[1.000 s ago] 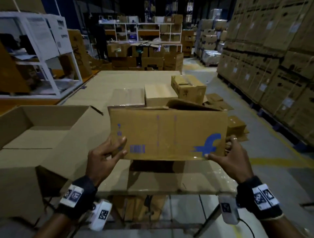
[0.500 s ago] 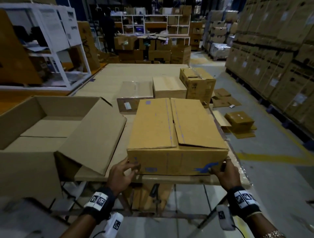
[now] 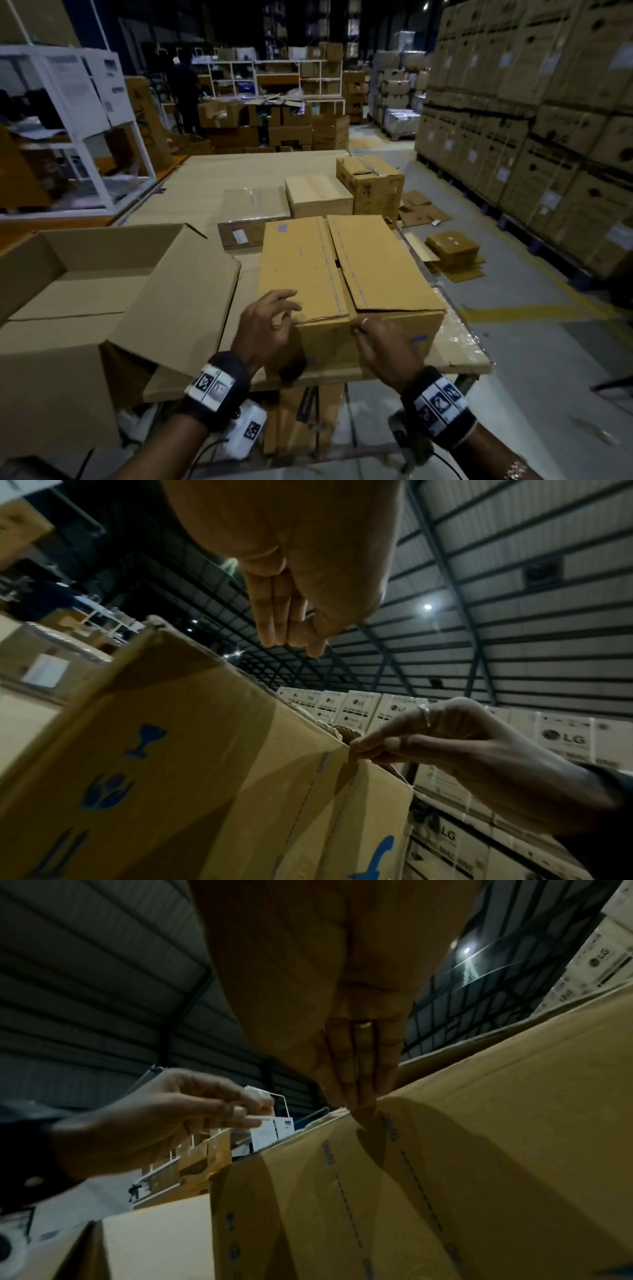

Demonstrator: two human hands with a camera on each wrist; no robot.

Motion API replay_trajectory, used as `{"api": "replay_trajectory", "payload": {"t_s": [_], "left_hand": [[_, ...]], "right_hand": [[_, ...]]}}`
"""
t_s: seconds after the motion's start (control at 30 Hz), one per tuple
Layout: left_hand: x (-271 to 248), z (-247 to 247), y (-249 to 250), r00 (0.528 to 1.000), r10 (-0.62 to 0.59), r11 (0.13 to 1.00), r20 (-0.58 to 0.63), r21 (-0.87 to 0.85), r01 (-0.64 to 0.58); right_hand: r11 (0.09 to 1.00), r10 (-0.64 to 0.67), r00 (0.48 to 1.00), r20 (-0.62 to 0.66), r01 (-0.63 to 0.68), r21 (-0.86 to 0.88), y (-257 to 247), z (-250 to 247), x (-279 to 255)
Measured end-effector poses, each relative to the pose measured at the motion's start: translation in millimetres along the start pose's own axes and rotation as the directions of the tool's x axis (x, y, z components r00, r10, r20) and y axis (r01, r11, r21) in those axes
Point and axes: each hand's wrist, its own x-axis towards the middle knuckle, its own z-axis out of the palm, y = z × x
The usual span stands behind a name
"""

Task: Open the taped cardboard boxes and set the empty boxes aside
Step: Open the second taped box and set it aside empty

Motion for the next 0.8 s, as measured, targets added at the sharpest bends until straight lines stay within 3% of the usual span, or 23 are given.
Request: {"api": "replay_trajectory", "payload": {"t_s": [0.1, 0.3, 0.43, 0.53, 0.67, 0.8], "left_hand": [[25.4, 2.9, 2.5, 0.992, 0.078, 0.997, 0.103, 0.006, -0.079], [90.6, 8.9, 5.2, 0.968, 0.155, 0.981, 0.198, 0.086, -0.174], [145.4, 23.1, 20.3, 0.932, 0.245, 0.955, 0.267, 0.099, -0.279], [187.2, 46.6, 39.0, 0.894, 0.295, 0.935, 0.337, 0.089, -0.342], [235.0, 97.0, 56.1, 0.824, 0.314, 0.912, 0.472, 0.09, -0.399], [270.3, 150.9, 69.1, 0.71, 0.28, 0.892, 0.647, 0.099, -0.441]], "right_hand": [[1.0, 0.015, 1.0, -0.017, -0.016, -0.026, -1.0, 7.6, 13.0], [0.997, 0.058, 0.998, 0.001, -0.058, -0.043, -3.9, -9.8, 21.4], [0.996, 0.062, 0.989, -0.137, -0.07, -0.056, 11.1, -33.1, 34.3], [0.994, 0.089, 0.968, -0.235, -0.102, -0.046, 30.6, -50.9, 49.0], [0.98, 0.141, 0.958, -0.25, -0.171, -0.103, 74.2, -57.7, 68.0], [0.95, 0.211, 0.937, -0.277, -0.264, -0.169, 114.9, -47.4, 74.2]]}}
